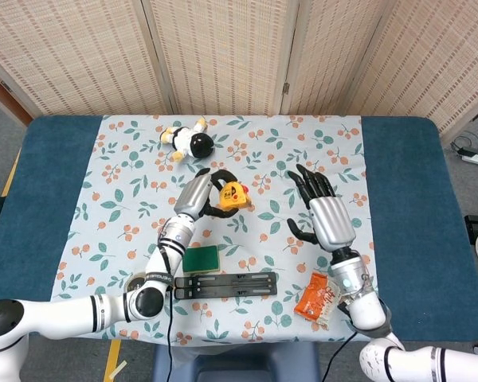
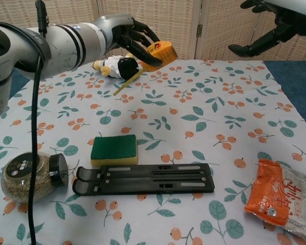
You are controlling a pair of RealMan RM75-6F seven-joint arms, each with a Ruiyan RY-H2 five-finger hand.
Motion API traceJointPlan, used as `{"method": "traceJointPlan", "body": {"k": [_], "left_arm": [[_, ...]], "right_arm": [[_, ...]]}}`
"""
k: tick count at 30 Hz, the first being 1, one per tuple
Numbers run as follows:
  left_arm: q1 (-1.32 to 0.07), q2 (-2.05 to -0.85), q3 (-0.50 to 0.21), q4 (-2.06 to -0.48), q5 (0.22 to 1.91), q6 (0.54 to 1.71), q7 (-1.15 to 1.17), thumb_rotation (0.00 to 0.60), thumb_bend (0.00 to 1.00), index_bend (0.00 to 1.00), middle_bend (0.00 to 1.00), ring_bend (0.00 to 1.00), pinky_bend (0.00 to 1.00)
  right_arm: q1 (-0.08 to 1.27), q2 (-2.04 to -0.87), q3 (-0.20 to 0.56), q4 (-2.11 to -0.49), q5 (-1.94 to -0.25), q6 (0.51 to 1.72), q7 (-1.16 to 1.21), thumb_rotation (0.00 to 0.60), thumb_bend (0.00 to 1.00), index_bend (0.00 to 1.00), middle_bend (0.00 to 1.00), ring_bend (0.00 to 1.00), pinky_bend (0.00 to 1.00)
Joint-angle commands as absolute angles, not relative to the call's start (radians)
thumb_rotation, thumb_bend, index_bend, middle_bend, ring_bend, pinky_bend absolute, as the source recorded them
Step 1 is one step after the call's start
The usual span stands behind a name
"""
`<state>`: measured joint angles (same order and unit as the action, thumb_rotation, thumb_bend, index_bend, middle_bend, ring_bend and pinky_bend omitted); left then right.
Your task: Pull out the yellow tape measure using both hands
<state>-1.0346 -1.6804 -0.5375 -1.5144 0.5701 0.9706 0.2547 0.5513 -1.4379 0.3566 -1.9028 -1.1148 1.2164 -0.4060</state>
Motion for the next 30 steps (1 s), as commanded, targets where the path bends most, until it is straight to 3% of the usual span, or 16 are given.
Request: {"method": "traceJointPlan", "body": {"k": [1, 15, 30], "left_arm": [[-1.047, -1.69, -0.537, -1.514, 0.557, 0.985, 0.262, 0.6, 0.52, 0.6, 0.54, 0.44, 0.09], [-1.068, -1.705, -0.527, -1.534, 0.55, 1.037, 0.27, 0.6, 0.52, 0.6, 0.54, 0.44, 0.09], [-1.075, -1.717, -0.51, -1.547, 0.574, 1.064, 0.273, 0.6, 0.52, 0.6, 0.54, 0.44, 0.09]], "right_arm": [[0.596, -1.483, 0.374, -1.868, -1.067, 1.202, -0.44, 0.6, 0.39, 0.0, 0.0, 0.0, 0.0], [0.695, -1.608, 0.395, -1.754, -1.024, 1.231, -0.467, 0.6, 0.35, 0.0, 0.0, 0.0, 0.0], [0.735, -1.647, 0.393, -1.727, -1.007, 1.238, -0.459, 0.6, 0.35, 0.0, 0.0, 0.0, 0.0]]}}
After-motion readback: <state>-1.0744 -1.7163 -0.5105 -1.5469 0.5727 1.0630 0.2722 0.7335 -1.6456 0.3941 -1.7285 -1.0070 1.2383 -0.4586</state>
